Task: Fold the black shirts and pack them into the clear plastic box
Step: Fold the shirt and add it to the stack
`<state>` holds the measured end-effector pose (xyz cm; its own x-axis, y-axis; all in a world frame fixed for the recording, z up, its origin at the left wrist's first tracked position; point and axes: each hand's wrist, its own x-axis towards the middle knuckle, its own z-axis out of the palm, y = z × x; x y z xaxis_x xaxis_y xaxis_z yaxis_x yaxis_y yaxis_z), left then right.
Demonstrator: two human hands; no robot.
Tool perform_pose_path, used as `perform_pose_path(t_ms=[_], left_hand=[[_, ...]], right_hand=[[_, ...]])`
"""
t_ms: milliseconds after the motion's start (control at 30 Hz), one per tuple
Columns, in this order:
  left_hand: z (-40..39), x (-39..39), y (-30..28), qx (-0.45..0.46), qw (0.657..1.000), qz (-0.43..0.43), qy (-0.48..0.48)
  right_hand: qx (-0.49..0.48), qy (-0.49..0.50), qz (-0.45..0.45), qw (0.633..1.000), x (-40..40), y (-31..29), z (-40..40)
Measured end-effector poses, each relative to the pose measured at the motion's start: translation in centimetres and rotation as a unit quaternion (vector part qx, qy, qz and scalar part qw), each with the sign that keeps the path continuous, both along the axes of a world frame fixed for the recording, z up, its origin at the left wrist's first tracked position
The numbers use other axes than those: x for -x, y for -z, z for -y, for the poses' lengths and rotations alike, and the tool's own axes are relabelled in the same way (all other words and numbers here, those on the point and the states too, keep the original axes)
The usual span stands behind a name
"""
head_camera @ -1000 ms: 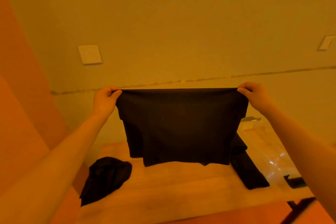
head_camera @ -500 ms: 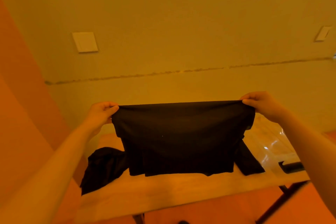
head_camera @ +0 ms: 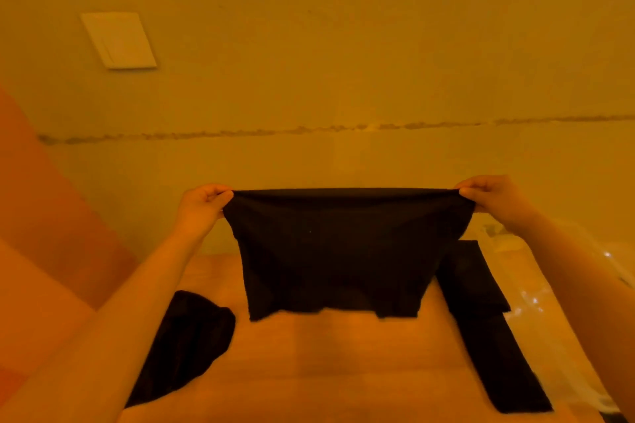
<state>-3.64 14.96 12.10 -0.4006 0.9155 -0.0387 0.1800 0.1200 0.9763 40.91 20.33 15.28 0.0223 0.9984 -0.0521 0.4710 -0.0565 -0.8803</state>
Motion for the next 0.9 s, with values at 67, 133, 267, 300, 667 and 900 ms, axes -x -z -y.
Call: perform_pose_path(t_ms=[67, 133, 267, 300, 667, 900], left_hand=[[-0.6, 0.0, -0.7, -0.022, 1.000, -0.010, -0.016], [-0.2, 0.1, -1.6, -0.043, 0.999, -0.011, -0.018], [2.0, 0.2, -3.1, -0.060, 0.998, -0.022, 0.006], [2.8, 0.2, -3.5, -0.061, 0.998, -0.024, 0.013], [9.1, 1.6, -4.5, 0.005, 0.988, -0.001, 0.152], [3.1, 1.2, 3.0, 0.124, 0.979, -0.014, 0.158]], right_hand=[[-0.023, 0.007, -0.004, 1.000, 0.0, -1.0, -0.8], [-0.042, 0.011, -0.013, 0.999, 0.0, -1.8, -0.3], [-0.061, 0.013, -0.028, 0.998, -0.3, -2.9, 2.2], [-0.061, 0.011, -0.027, 0.998, -0.4, -3.1, 3.1], [-0.008, -0.011, -0.002, 1.000, -2.9, -3.9, 10.4], [0.095, -0.043, 0.054, 0.993, -2.0, 3.1, 2.8]])
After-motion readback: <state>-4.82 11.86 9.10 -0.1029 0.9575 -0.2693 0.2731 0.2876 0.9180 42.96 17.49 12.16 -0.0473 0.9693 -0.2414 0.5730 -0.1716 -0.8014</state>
